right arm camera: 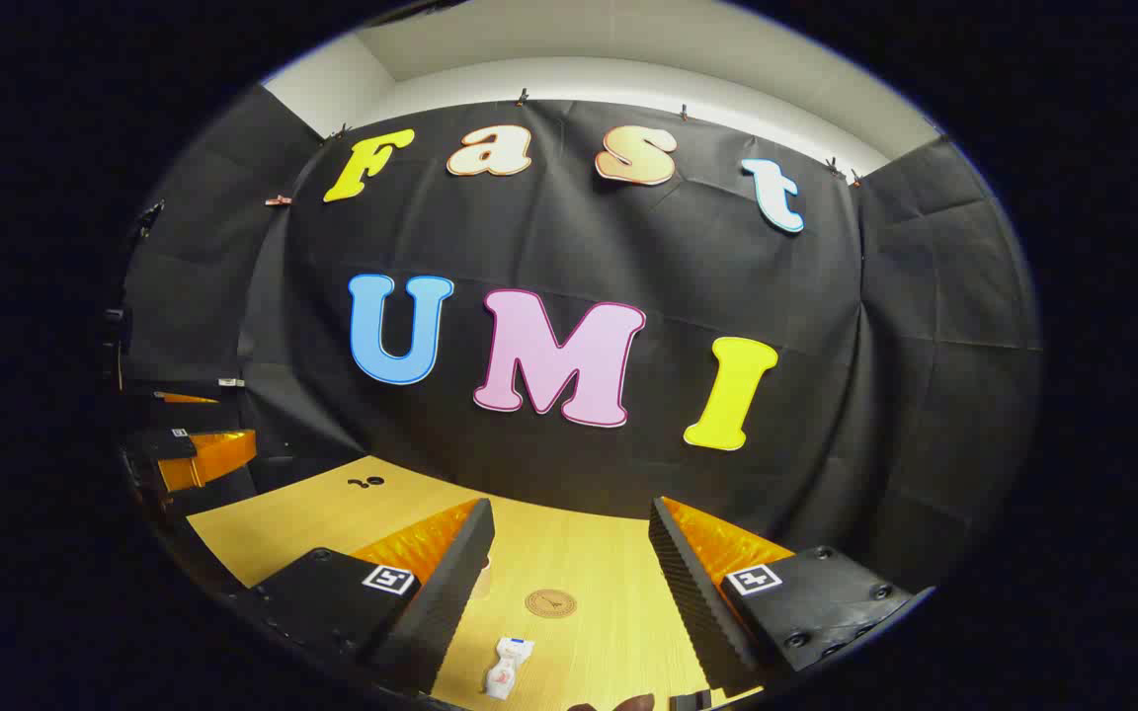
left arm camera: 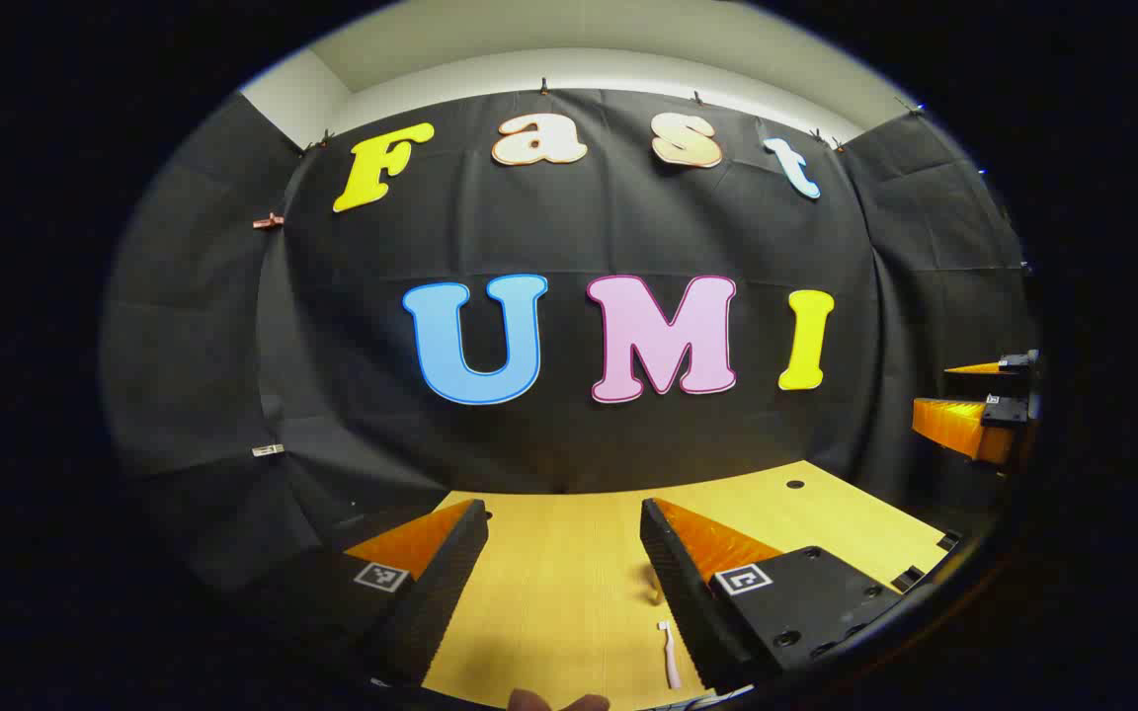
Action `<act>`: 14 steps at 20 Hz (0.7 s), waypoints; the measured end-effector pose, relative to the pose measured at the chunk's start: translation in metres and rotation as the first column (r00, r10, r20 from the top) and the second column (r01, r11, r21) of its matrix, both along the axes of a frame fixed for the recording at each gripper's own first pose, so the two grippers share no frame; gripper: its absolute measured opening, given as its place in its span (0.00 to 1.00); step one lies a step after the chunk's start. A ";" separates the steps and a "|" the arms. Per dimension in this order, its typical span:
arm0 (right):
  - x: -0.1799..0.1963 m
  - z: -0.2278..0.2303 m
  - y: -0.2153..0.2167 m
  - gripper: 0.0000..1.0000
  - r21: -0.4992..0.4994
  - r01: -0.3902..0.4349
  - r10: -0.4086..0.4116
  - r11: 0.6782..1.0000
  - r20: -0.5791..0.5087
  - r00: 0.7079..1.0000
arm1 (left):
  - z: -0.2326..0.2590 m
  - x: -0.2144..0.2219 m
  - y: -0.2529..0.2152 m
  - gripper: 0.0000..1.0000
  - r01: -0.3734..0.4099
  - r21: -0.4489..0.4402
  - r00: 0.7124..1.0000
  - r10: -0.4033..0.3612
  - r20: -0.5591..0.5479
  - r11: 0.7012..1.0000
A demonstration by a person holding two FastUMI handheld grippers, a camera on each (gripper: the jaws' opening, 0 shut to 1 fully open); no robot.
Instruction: Put the toothbrush and toothpaste on the desktop into the cup, then pick up the cup and place it on the coaster on the desktop.
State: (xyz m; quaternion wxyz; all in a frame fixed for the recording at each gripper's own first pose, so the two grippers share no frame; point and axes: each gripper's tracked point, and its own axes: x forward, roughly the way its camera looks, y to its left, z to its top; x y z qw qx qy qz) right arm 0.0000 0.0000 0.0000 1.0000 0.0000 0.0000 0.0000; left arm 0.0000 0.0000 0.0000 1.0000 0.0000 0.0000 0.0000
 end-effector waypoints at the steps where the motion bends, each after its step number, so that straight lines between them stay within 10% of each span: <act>1: 0.002 -0.001 0.002 0.97 0.004 0.001 -0.001 1.000 0.001 1.000 | -0.002 0.001 -0.001 0.96 -0.001 0.002 1.000 0.001 -0.002 1.000; 14: 0.009 -0.035 0.008 0.98 0.019 -0.009 0.011 1.000 -0.088 0.996 | -0.021 0.017 -0.030 0.99 0.063 0.060 0.998 -0.062 -0.031 0.996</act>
